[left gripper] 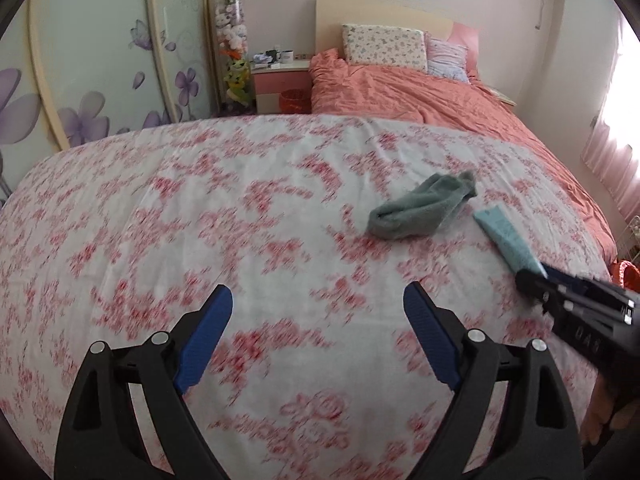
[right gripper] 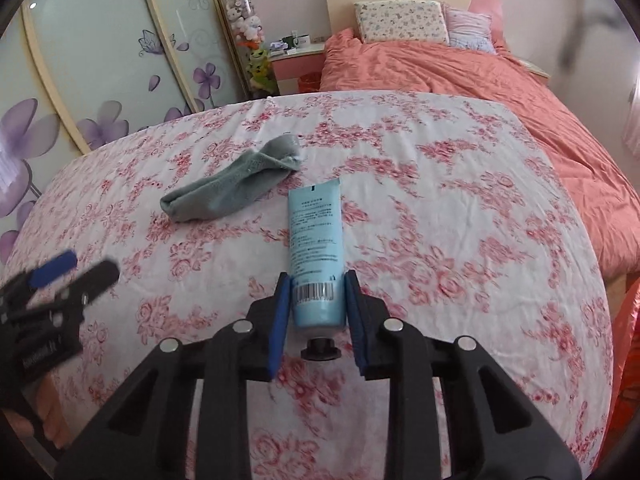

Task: Collect trash
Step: 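Grasp the light blue tube with the right tool while the left tool grasps the grey sock, then lift the grey sock with the left tool while the right tool holds the tube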

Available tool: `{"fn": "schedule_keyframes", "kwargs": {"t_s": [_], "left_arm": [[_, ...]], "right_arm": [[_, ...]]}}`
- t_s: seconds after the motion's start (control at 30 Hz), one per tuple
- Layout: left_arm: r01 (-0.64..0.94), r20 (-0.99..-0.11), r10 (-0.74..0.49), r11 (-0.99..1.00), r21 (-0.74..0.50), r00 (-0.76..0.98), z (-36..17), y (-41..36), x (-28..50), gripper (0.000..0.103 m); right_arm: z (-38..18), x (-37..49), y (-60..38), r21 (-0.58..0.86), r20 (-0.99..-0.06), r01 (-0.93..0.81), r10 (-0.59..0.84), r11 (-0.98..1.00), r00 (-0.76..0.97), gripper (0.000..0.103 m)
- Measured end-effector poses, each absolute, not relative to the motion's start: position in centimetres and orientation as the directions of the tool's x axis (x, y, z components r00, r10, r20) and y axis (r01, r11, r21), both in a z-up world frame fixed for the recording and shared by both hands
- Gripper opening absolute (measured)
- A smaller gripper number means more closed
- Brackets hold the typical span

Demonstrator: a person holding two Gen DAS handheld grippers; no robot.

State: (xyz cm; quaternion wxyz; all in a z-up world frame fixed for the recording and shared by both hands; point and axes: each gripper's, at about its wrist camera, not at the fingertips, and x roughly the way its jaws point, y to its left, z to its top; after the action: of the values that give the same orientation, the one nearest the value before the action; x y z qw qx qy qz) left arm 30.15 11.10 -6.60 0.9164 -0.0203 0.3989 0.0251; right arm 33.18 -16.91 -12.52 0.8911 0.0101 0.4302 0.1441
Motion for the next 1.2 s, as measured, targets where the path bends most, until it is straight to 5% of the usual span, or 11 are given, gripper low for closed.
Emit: {"fn": "schedule_keyframes", "kwargs": {"t_s": [0.43,0.67,0.73,1.13,1.2], "left_arm": [[0.105,-0.746,-0.033,0.993,0.050,0.665,-7.9,4.7,38.1,0.086],[0.130,-0.777,-0.062,0.991,0.026,0.627,-8.5,4.3,38.3,0.027],[0.117,-0.775,-0.055,0.993,0.024,0.629,-8.2,4.6,37.5,0.021],[0.047,-0.799,-0.089,0.996,-0.077,0.595,-8.0,6.1,26.9,0.020],[0.065,-0.800,-0.101,0.995,-0.078,0.592,-8.0,5.6,26.1,0.026]], "right_arm": [[-12.7,29.4,-22.2,0.156,-0.758,-0.157,0.220,0.975,0.614,0.027],[-12.8,29.1,-22.4,0.158,-0.755,-0.148,0.216,0.976,0.619,0.027],[-12.8,28.7,-22.5,0.162,-0.754,-0.142,0.215,0.977,0.620,0.027],[-12.9,24.1,-22.9,0.133,-0.751,-0.091,0.160,0.987,0.641,0.027],[-12.9,23.7,-23.1,0.139,-0.751,-0.081,0.158,0.987,0.641,0.027]]}}
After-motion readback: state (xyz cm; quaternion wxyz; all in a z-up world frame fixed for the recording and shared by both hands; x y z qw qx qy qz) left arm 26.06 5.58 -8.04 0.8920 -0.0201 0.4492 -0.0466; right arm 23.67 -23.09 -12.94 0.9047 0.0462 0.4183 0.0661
